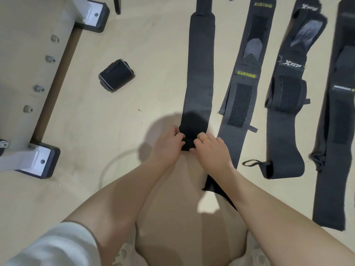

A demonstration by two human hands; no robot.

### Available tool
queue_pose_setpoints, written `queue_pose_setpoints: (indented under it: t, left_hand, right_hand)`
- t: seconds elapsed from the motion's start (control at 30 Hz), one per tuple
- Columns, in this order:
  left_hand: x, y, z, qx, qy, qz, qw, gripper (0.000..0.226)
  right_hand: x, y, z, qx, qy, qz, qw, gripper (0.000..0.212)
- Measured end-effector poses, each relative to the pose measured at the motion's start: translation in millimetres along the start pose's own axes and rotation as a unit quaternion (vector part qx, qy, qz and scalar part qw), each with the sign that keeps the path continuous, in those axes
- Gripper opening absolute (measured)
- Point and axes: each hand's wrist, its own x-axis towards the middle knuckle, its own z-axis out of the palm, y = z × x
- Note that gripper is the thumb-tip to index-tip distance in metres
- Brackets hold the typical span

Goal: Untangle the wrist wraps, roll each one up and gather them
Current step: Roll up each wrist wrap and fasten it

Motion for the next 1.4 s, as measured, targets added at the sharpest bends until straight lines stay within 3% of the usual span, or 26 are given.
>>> queue_pose_setpoints:
  t: [0.1, 0.2, 0.37, 0.47, 0.57, 0.63, 0.7, 0.8, 0.83, 0.9, 1.0, 1.17, 1.3, 1.4]
  left_hand:
    - [11, 0, -6, -0.005, -0.001, -0.033, 0.999, 0.031]
    - [11, 1, -7, -0.034, 0.034, -0.013, 0.999, 0.022]
    - [6, 1, -4, 0.017, 0.023, 0.048, 0.998, 0.034]
    - [3, 1, -5, 0.050, 0.010, 0.041, 0.998, 0.036]
    - [11, 1, -9, 0.012, 0.021, 0.020, 1.000, 0.035]
    - [19, 1, -13, -0.008, 0.012, 0.014, 1.000, 0.035]
    - [28, 0, -17, -0.023, -0.016, 0.007, 1.000, 0.035]
    - [45, 0, -29, -0.030, -0.065, 0.002, 0.997, 0.036]
    - [50, 1, -32, -0.035, -0.074, -0.003, 0.997, 0.035]
    - [57, 2, -36, -0.051, -0.078, -0.026, 0.995, 0.032]
    - [58, 4, -34, -0.075, -0.035, -0.060, 0.995, 0.029]
    - [51, 9, -29, -0.103, 0.068, -0.066, 0.990, 0.019]
    - [38, 8, -24, -0.051, 0.077, 0.012, 0.996, 0.037]
    - [21, -8, -22, -0.023, 0.043, 0.048, 0.998, 0.045]
  right_hand:
    - [2, 8, 6, -0.047, -0.035, -0.033, 0.998, 0.038]
    - [8, 13, 5, -0.050, -0.053, -0.016, 0.997, 0.028]
    - [25, 22, -4, 0.140, -0.127, 0.060, 0.980, 0.031]
    - [42, 32, -11, 0.289, -0.194, 0.138, 0.927, 0.024]
    - [45, 35, -18, 0.365, -0.182, 0.203, 0.890, 0.026]
    - [43, 30, -18, 0.246, -0.110, 0.180, 0.946, 0.018]
    - [41, 22, -15, 0.105, -0.001, 0.094, 0.990, 0.012]
    - [44, 20, -10, 0.079, 0.079, 0.022, 0.994, 0.018]
    - [45, 20, -11, 0.091, 0.052, 0.019, 0.994, 0.016]
    - [45, 22, -7, 0.092, -0.013, 0.013, 0.996, 0.033]
    - [42, 27, 2, 0.037, -0.027, -0.021, 0.999, 0.042]
    - [51, 27, -5, 0.118, -0.035, 0.037, 0.992, 0.043]
    - [56, 29, -14, 0.238, -0.082, 0.109, 0.962, 0.038]
    - [54, 19, -15, 0.404, -0.177, 0.146, 0.886, 0.032]
